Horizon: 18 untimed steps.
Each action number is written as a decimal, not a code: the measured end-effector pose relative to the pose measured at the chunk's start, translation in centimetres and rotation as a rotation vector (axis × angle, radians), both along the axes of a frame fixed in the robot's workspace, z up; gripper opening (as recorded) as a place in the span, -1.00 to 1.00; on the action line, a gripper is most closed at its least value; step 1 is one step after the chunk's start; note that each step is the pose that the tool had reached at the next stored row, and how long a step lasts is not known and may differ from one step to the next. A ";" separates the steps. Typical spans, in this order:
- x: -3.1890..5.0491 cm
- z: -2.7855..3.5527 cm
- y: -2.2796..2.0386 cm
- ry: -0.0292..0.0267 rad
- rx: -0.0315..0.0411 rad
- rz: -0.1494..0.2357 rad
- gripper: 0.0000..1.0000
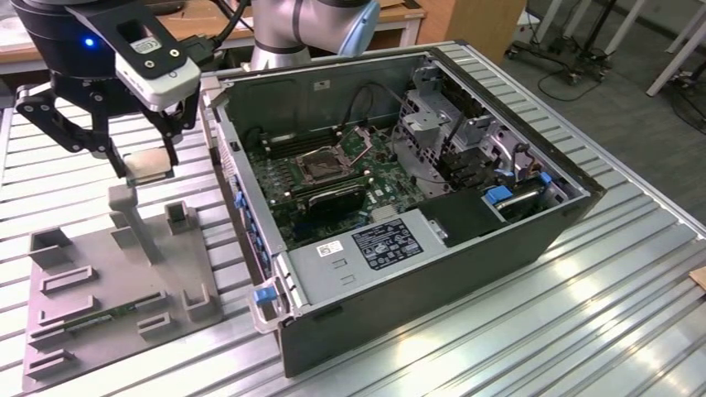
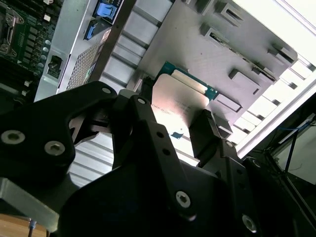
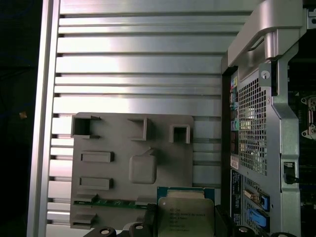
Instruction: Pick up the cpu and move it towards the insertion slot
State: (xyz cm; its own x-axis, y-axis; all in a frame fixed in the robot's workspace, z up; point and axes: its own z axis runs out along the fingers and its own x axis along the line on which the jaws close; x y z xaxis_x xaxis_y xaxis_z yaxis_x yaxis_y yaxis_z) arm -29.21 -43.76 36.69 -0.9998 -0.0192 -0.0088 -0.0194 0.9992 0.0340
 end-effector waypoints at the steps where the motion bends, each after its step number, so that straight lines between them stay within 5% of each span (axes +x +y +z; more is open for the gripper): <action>1: 0.01 0.00 0.00 0.0000 0.0000 0.000 0.08; 18: 1.26 0.00 0.00 0.0000 0.0001 0.000 0.08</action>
State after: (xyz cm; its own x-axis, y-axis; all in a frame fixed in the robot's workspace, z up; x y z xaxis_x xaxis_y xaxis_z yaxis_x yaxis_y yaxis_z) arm -27.95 -43.76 36.69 -0.9998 -0.0191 -0.0088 -0.0194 0.9992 0.0341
